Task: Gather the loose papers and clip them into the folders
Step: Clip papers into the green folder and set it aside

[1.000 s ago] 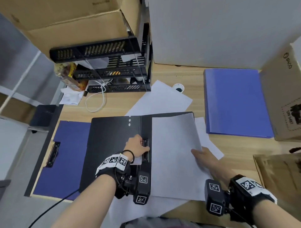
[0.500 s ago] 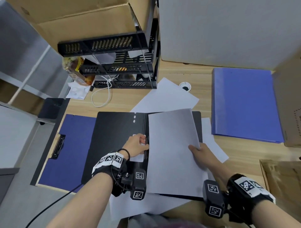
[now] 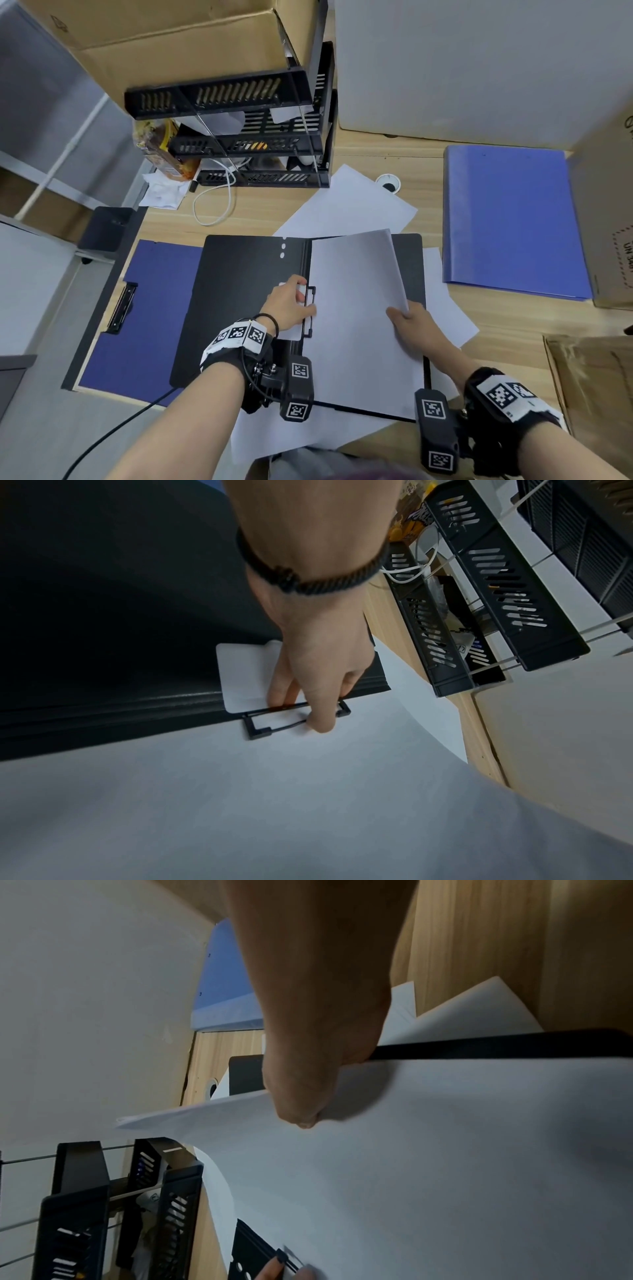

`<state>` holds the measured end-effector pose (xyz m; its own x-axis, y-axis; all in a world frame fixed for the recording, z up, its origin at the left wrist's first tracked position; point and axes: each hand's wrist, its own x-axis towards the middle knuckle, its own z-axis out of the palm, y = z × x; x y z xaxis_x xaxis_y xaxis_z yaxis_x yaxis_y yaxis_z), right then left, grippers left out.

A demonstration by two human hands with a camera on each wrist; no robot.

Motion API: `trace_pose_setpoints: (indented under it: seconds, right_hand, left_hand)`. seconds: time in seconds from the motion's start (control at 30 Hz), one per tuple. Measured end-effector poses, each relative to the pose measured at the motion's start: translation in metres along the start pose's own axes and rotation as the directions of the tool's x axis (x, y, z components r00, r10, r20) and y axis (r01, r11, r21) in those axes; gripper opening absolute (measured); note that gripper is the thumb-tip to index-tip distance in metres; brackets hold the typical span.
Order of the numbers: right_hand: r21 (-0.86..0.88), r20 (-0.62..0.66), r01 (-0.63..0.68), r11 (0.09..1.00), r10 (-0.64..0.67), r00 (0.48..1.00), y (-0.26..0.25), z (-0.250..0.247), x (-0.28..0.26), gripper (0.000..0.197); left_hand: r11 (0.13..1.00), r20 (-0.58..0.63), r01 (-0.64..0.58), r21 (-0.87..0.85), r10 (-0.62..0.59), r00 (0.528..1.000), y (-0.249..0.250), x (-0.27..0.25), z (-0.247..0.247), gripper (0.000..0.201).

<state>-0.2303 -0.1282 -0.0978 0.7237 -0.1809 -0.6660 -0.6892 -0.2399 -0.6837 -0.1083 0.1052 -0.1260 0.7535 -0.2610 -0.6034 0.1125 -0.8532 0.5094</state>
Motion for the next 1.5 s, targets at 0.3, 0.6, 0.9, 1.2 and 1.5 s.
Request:
trace_pose_setpoints:
  seconds: [0.3,0.6,0.9,1.2,1.5]
  right_hand:
    - [-0.073,0.074,-0.027,0.997,0.032,0.997,0.019,-0.023,0.002,0.038]
    - [0.116,-0.023,-0.07,0.991,0.073,0.997,0.002,-0.025,-0.012,0.021]
    - [0.13,0.197,-0.162,0.978,0.134,0.971,-0.046,0.074,0.011,0.024]
    - [0.137,0.134,-0.198,0.971,0.18,0.975,-0.059,0.12,0.014,0.027]
    - [0.219,0.148,-0.142,0.965,0.111,0.983,-0.073,0.136,0.017,0.037]
  left_hand:
    - [0.994,-0.135,0.03,0.103,-0.016,0.991,0.009,0.001,0.014,0.052]
    - [0.994,-0.018,0.014,-0.11,-0.016,1.0,-0.001,-0.004,0.001,0.055]
    - [0.95,-0.357,0.254,-0.181,-0.304,0.883,-0.12,-0.042,-0.075,0.042]
    - [0.873,-0.259,0.352,-0.339,-0.446,0.857,-0.171,-0.053,-0.092,0.063]
    - [0.755,0.004,0.126,-0.643,-0.161,0.987,-0.143,-0.088,-0.178,0.015]
